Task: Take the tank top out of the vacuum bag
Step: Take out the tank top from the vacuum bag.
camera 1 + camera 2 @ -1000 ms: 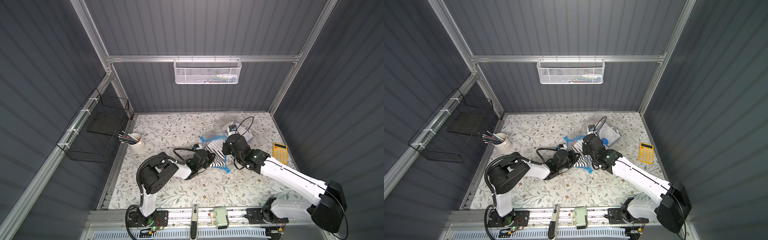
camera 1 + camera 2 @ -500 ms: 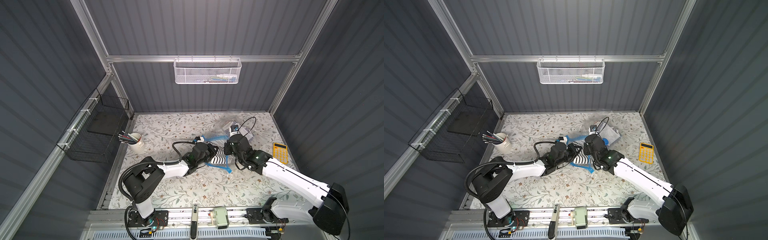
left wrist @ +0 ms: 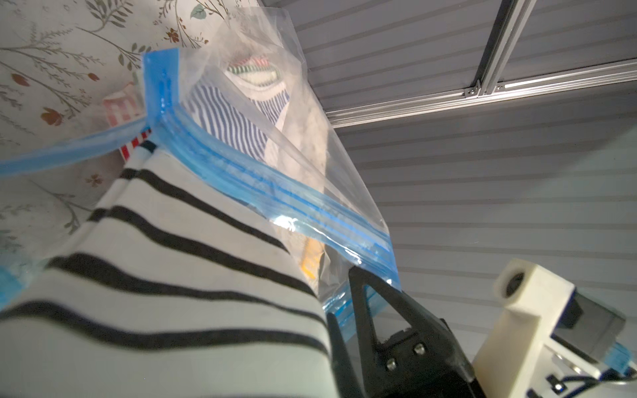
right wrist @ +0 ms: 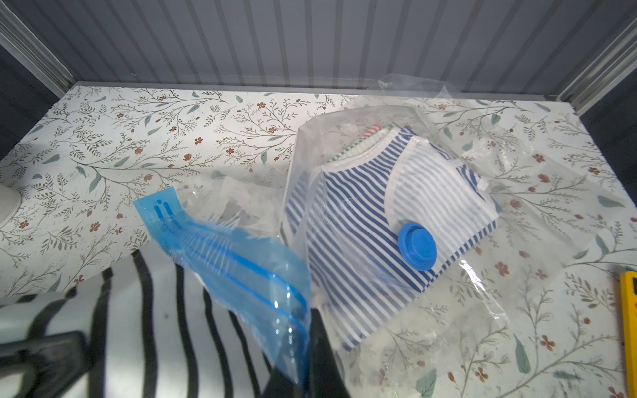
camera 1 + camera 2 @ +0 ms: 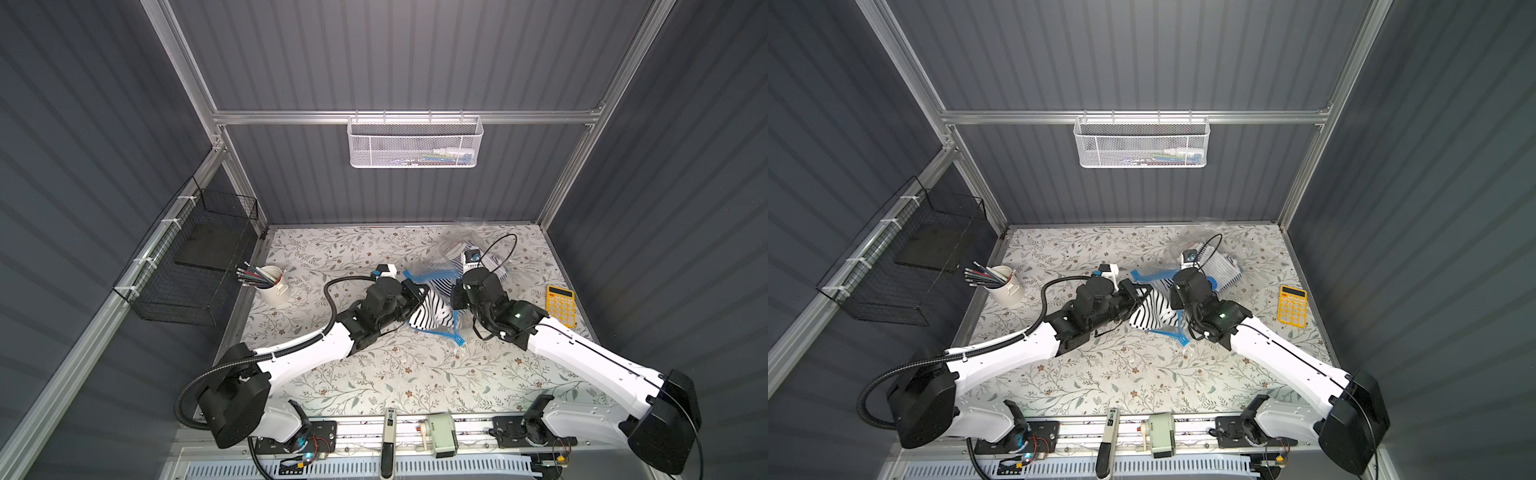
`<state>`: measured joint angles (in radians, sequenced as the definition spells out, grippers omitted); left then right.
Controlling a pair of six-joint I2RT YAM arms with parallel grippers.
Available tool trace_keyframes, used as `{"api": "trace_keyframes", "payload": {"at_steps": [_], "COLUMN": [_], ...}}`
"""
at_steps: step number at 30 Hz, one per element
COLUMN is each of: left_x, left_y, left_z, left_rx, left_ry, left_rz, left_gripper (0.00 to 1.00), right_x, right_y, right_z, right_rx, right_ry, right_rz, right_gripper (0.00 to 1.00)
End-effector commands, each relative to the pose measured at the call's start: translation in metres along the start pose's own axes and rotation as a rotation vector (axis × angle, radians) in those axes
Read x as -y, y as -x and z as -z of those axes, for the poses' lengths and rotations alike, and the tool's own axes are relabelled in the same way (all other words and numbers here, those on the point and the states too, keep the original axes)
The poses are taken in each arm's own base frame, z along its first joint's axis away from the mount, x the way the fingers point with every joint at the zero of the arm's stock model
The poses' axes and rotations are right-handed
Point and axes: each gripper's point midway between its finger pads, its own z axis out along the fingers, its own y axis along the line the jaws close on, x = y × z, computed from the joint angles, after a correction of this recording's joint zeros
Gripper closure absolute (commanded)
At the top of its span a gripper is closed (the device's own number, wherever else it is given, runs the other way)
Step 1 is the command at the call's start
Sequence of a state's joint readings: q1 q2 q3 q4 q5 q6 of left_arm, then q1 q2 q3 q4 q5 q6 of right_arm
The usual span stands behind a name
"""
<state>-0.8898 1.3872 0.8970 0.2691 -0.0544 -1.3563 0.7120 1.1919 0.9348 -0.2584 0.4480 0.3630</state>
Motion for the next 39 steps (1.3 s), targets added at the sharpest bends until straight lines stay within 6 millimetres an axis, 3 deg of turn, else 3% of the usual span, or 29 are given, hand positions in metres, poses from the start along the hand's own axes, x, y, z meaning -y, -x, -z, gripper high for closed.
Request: {"api": "trace_keyframes", "payload": {"at_steps": [1,12,22,28,34,39], "left_x": [0.011,0.011,0.041,0.053,0.051,0.057], "left_y": [0.009,0.026,0.058,0.066,0.073,0.097], "left_z": [0.025,0.095,0.152,0.159,0.157,0.154], "left_rx": [0.036,0.131,0.276,0.315,0.357,0.389], "left_ry": [0.024,0.051,0.067,0.038,0.043,0.060], "left_rz": [-0.038,-0.007,-0.084,-0.141,-0.172,-0.195], "left_gripper": [1.00,1.00,1.00,1.00,1.00,1.00], "right_x": [0.004,0.006,0.005,0.009,0.010,0.003], "right_y": [0.001,0.000,-0.014,-0.026,-0.029,-0.030], "right_z": [0.002,0.010,0.021,0.029,0.028,0.028], "right_rx": [-0.001,-0.011,-0.065,-0.099,-0.115,-0.116], "right_ry": [-0.009,0.003,0.034,0.034,0.028,0.068], "right_rz": [-0.018,-0.033,-0.062,-0.068,-0.040,-0.032], "right_gripper": [1.00,1.00,1.00,1.00,1.00,1.00]}}
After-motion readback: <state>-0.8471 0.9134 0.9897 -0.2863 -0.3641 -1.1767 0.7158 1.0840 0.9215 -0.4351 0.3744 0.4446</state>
